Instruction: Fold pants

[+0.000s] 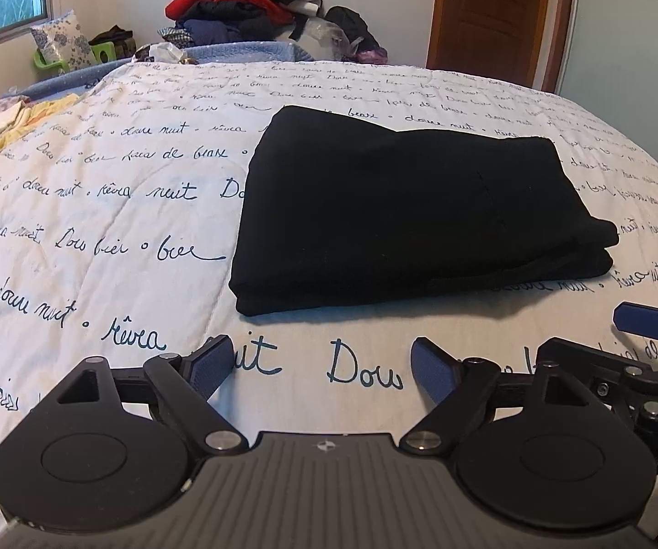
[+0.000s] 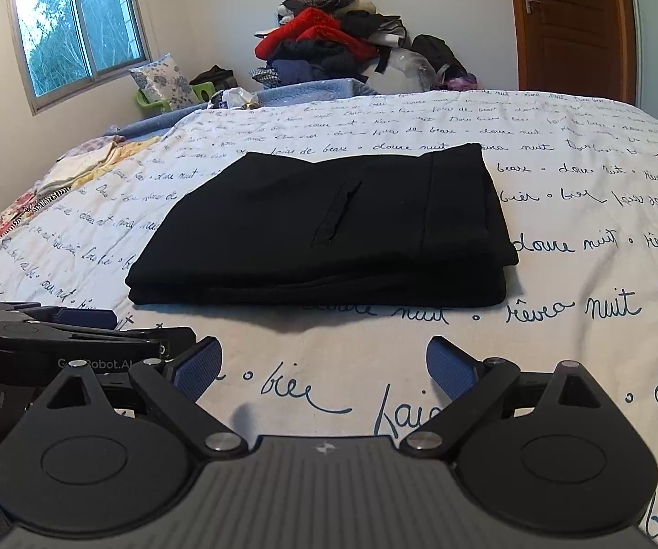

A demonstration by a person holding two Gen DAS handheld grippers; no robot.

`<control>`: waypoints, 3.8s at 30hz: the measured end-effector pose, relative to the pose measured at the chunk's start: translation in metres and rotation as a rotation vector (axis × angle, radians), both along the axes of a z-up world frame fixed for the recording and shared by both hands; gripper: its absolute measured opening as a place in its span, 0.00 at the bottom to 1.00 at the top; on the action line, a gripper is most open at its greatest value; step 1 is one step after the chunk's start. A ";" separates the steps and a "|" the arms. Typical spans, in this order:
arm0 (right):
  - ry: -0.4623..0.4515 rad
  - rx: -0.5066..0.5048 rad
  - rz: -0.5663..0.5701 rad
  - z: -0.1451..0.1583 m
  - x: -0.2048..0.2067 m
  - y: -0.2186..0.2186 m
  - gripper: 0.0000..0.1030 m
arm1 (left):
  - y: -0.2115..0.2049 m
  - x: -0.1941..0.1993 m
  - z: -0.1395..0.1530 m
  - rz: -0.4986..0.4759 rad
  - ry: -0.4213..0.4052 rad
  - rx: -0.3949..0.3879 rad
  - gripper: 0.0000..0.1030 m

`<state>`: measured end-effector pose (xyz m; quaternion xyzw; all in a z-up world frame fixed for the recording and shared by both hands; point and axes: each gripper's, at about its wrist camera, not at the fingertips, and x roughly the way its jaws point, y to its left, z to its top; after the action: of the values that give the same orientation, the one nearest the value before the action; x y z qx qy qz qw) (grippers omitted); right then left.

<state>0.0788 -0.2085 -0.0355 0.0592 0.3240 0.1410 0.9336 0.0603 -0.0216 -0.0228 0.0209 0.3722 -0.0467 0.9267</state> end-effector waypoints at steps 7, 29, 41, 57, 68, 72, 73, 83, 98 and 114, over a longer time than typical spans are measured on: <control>0.003 -0.025 -0.004 -0.003 -0.002 0.003 0.95 | -0.002 -0.002 -0.004 0.000 -0.014 0.017 0.87; 0.010 -0.088 -0.022 -0.015 -0.002 0.007 0.99 | 0.001 -0.008 -0.015 0.003 -0.060 0.024 0.96; 0.025 -0.104 -0.069 -0.018 -0.001 -0.005 0.99 | 0.016 -0.011 -0.017 0.035 -0.062 0.012 1.00; 0.029 -0.187 -0.070 -0.023 0.000 -0.001 1.00 | 0.012 -0.012 -0.020 0.036 -0.070 0.024 1.00; 0.014 -0.185 -0.076 -0.025 -0.002 -0.001 1.00 | 0.013 -0.011 -0.021 0.037 -0.069 0.020 1.00; 0.014 -0.186 -0.077 -0.025 -0.002 -0.001 1.00 | 0.013 -0.011 -0.021 0.037 -0.069 0.020 1.00; 0.014 -0.186 -0.077 -0.025 -0.002 -0.001 1.00 | 0.013 -0.011 -0.021 0.037 -0.069 0.020 1.00; 0.010 -0.196 -0.079 -0.025 -0.003 0.001 1.00 | 0.013 -0.011 -0.021 0.037 -0.069 0.020 1.00; 0.010 -0.195 -0.079 -0.025 -0.003 0.001 1.00 | 0.013 -0.011 -0.021 0.037 -0.069 0.019 1.00; 0.010 -0.196 -0.079 -0.025 -0.003 0.001 1.00 | 0.013 -0.011 -0.021 0.038 -0.069 0.018 1.00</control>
<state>0.0761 -0.2071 -0.0606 -0.0188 0.3383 0.0713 0.9382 0.0489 -0.0082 -0.0435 0.0240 0.3408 -0.0251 0.9395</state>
